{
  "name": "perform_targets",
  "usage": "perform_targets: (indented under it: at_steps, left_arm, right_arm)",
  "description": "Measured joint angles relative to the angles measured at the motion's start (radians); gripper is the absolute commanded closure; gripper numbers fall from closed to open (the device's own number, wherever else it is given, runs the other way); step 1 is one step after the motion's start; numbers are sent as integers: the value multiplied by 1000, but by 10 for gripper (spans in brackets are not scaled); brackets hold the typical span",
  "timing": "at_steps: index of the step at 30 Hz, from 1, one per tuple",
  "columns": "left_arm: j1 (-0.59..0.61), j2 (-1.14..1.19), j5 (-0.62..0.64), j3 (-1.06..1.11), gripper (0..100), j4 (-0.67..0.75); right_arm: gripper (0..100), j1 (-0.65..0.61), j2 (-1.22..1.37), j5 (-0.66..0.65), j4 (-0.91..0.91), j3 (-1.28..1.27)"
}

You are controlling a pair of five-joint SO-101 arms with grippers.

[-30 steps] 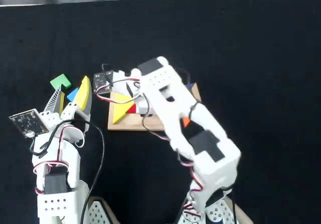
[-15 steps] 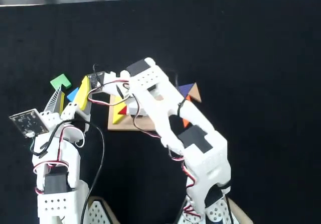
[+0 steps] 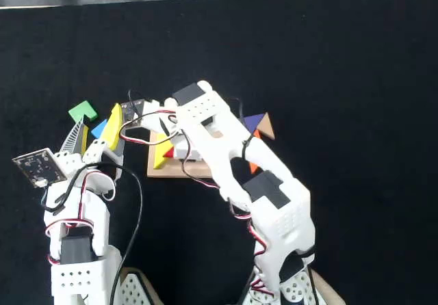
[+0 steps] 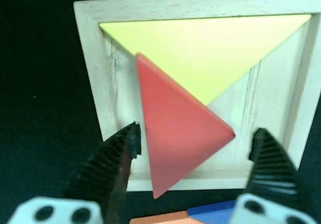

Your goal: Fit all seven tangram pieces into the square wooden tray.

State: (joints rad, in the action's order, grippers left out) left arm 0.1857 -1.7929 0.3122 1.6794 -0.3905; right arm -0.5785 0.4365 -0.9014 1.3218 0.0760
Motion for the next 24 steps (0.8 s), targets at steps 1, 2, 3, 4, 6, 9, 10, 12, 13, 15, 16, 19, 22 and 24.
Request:
perform_targets:
  at_steps: [1,2,3,4,6,9,10,12,13,15,16,19,22,24]
  left_arm:
    - [0,0,0,0,737,0]
    - [0,0,0,0,737,0]
    - [0,0,0,0,737,0]
    - [0,0,0,0,737,0]
    - [0,0,0,0,737,0]
    - [0,0,0,0,737,0]
    - [0,0,0,0,737,0]
    - [0,0,0,0,737,0]
    - [0,0,0,0,737,0]
    - [0,0,0,0,737,0]
    - [0,0,0,0,737,0]
    - [-2,-12,5,0,737,8]
    - [-2,3,0,0,737,0]
    - [0,0,-2,0,737,0]
  right_arm:
    - [669,0,0,0,0,0]
    - [669,0,0,0,0,0]
    - [669,0,0,0,0,0]
    - [669,0,0,0,0,0]
    - [669,0,0,0,0,0]
    - [671,0,0,0,0,0]
    - [672,0,0,0,0,0]
    - [672,0,0,0,14,0]
    - [672,0,0,0,29,6]
    - [672,0,-2,0,78,37]
    - [672,5,-9,0,98,60]
    - [690,48,-49,0,133,110]
    - [842,81,-69,28,110,120]
    - [984,86,-66,80,48,120]
